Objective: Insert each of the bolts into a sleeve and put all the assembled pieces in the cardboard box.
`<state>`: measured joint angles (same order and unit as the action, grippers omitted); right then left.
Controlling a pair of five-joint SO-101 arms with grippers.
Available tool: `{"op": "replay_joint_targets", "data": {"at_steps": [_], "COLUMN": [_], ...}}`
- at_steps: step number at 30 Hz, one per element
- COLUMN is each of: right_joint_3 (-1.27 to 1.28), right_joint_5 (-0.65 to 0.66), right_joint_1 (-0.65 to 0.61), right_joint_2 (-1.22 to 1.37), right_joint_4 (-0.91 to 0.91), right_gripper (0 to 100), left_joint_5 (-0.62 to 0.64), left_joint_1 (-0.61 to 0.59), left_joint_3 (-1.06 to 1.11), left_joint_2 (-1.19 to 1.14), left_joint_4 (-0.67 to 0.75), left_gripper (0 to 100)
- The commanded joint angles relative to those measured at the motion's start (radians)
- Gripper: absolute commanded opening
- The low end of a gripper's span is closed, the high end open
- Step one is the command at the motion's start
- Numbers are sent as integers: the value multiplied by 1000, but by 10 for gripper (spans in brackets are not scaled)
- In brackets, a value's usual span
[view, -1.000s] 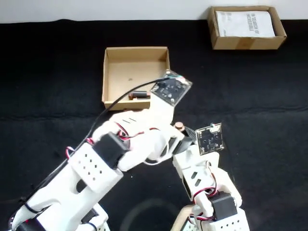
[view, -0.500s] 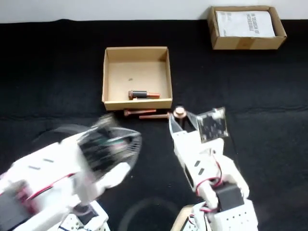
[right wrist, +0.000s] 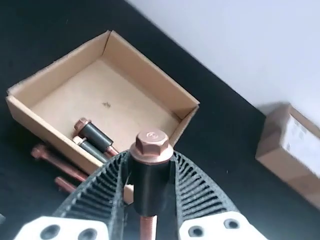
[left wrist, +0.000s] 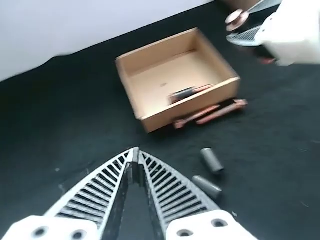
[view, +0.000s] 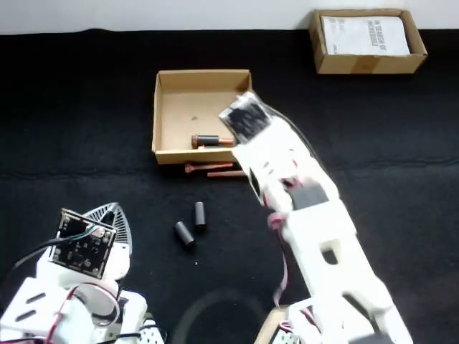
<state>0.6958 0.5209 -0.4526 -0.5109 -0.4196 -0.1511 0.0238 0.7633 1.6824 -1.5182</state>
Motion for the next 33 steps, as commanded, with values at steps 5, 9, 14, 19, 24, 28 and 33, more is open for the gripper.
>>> {"op": "replay_joint_targets", "data": {"at_steps": [5, 9, 14, 19, 24, 28, 33], "right_joint_3": [-404, -565, -702, -754, -759, -757, -751], "right_joint_5": [216, 328, 387, 269, 163, 158, 147], "right_joint_1": [-16, -18, -36, -91, -99, -97, -124], "right_joint_2": [467, 722, 947, 1003, 995, 921, 746], "right_joint_4": [28, 24, 7, -93, -150, -203, -404], "right_gripper": [8, 8, 9, 46, 181, 183, 183], "left_joint_5": [2, 2, 2, 2, 2, 2, 2], "left_joint_1": [-289, -366, -389, -387, -386, -386, -384], "left_joint_3": [268, 346, 443, 522, 558, 578, 665], "left_joint_2": [114, 128, 134, 134, 134, 134, 134], "left_joint_4": [94, 132, 143, 144, 150, 150, 150], "left_gripper": [9, 9, 9, 9, 9, 9, 9]}}
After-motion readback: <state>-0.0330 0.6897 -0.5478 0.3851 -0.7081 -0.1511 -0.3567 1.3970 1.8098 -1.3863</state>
